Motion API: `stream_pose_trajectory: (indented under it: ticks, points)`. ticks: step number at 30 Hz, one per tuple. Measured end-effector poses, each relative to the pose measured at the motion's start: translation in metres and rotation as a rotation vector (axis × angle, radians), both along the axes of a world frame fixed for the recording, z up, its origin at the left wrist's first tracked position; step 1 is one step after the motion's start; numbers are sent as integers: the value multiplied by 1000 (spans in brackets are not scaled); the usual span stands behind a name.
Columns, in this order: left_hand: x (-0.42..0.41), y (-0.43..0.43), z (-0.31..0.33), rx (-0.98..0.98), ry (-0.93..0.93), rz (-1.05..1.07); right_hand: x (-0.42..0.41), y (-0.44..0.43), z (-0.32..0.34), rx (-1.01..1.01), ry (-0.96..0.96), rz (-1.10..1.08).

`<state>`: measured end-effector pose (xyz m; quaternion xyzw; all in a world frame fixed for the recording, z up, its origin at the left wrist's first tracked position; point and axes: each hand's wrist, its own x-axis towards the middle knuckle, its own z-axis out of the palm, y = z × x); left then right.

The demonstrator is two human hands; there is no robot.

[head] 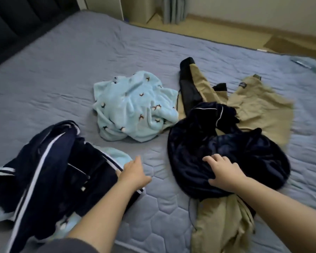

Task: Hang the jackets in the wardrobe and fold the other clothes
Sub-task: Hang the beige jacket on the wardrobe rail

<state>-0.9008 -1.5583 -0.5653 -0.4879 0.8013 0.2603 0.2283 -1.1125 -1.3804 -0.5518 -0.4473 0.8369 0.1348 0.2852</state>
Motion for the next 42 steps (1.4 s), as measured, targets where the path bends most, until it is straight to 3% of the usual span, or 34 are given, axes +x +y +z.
stream_pose_trajectory:
  ticks: [8,13,15,17,19,20,21,23,25,28,30,32,33,36,39,42]
  points:
    - [-124,110,-74,95,118,-379,-68,90,-69,245,293,-36]
    - [-157,132,-121,-88,-148,-612,-91,125,-113,154,258,-81]
    - [-166,134,-131,-101,-125,-654,-88,135,-124,93,259,-35]
    - [-176,129,-127,35,173,-451,-89,144,-126,-3,292,-76]
    - [-189,117,-110,295,459,-68,-95,151,-120,-114,312,-187]
    - [-193,110,-103,378,531,46,-99,152,-114,-139,314,-230]
    - [-195,105,-95,378,542,17,-103,150,-107,-140,320,-242]
    - [-191,97,-82,174,447,-313,-108,143,-96,-113,329,-234]
    - [-183,95,-82,103,206,-573,-112,133,-89,-62,305,-224]
    - [-171,107,-103,73,-145,-683,-109,126,-96,36,235,-156]
    - [-165,119,-123,-81,-201,-713,-104,126,-109,76,232,-134]
    - [-160,124,-143,-135,-84,-619,-102,128,-121,80,210,-211]
    - [-156,122,-151,-82,88,-476,-102,130,-125,49,181,-297]
    - [-151,109,-140,302,525,116,-102,138,-123,-344,-39,-763]
    - [-155,96,-91,675,854,606,-96,111,-79,-901,-490,-1322]
    - [-169,79,-12,1087,1066,774,-87,50,-11,-1111,-1024,-1418]
